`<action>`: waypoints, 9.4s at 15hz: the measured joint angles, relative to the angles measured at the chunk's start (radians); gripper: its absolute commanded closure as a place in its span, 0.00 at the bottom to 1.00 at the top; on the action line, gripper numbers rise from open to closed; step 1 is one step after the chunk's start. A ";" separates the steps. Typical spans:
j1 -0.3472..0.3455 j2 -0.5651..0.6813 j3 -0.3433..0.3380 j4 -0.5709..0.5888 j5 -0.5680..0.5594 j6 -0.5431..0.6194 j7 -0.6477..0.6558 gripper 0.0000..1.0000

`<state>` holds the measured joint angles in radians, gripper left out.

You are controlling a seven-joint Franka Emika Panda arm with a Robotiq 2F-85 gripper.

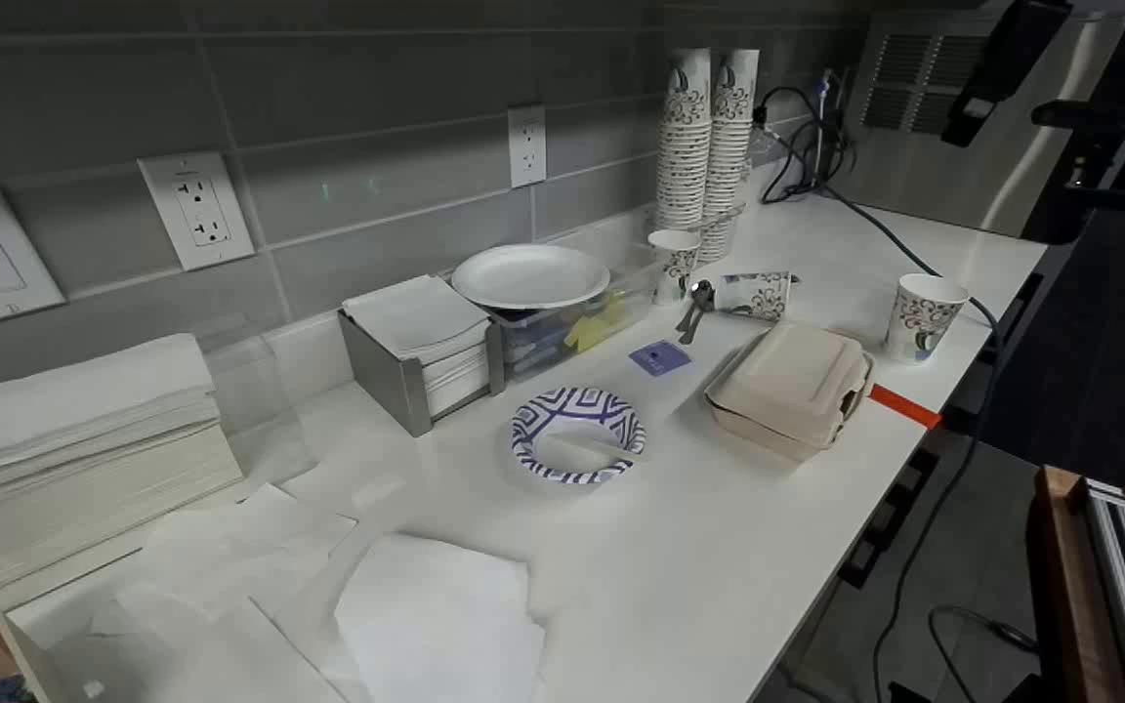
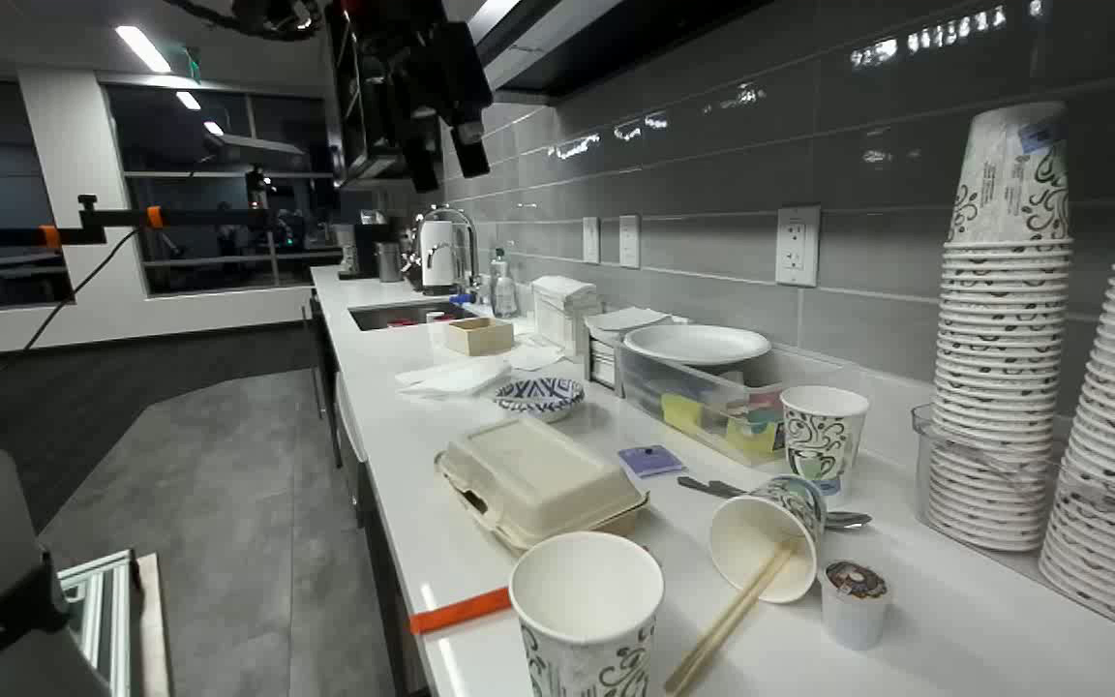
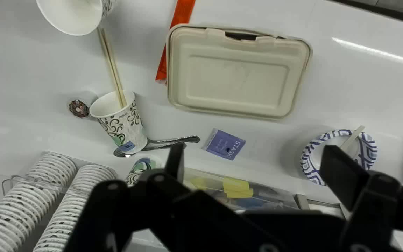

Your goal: Open the carton box

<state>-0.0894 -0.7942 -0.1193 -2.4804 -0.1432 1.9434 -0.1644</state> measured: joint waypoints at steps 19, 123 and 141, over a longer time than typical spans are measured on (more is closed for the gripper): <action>-0.112 0.135 0.093 -0.134 0.014 0.160 0.514 0.00; -0.136 0.447 0.149 -0.164 0.062 0.477 0.658 0.99; 0.054 0.598 0.465 0.052 -0.814 -0.017 1.153 0.99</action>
<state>-0.0351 -0.1960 0.3461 -2.4281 -0.9572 1.9265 0.9889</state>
